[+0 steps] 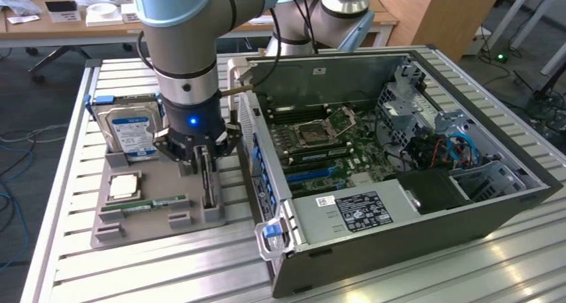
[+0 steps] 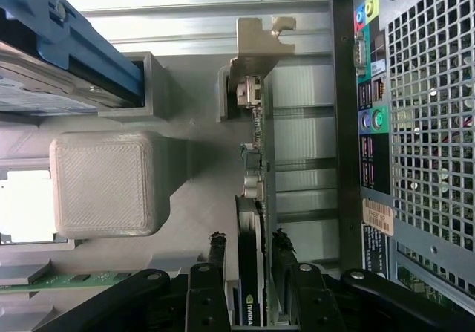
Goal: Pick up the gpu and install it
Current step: 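Pick up the gpu and move the gpu toward the slot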
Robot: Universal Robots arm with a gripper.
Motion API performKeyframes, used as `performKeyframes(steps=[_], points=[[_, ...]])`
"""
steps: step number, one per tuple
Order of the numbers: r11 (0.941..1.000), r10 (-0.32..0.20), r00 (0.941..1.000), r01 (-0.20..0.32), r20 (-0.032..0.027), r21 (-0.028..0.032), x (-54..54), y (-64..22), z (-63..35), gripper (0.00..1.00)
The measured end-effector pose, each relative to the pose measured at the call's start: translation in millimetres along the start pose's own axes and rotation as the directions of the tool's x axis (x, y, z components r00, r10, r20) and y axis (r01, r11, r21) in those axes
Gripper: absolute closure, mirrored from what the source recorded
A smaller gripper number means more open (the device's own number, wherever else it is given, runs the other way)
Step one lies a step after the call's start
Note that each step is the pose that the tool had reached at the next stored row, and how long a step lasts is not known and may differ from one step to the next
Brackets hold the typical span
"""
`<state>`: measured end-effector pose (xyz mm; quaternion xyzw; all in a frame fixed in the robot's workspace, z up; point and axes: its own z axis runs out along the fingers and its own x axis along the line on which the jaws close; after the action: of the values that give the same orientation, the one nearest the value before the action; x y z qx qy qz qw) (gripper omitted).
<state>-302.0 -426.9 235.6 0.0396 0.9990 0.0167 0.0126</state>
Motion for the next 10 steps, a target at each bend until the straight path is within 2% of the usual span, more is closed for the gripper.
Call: performKeyframes(steps=[10], points=[[1.0000,0.000,1.0000,0.000,0.0001,0.0000,-3.4,0.1,0.2,0.61]])
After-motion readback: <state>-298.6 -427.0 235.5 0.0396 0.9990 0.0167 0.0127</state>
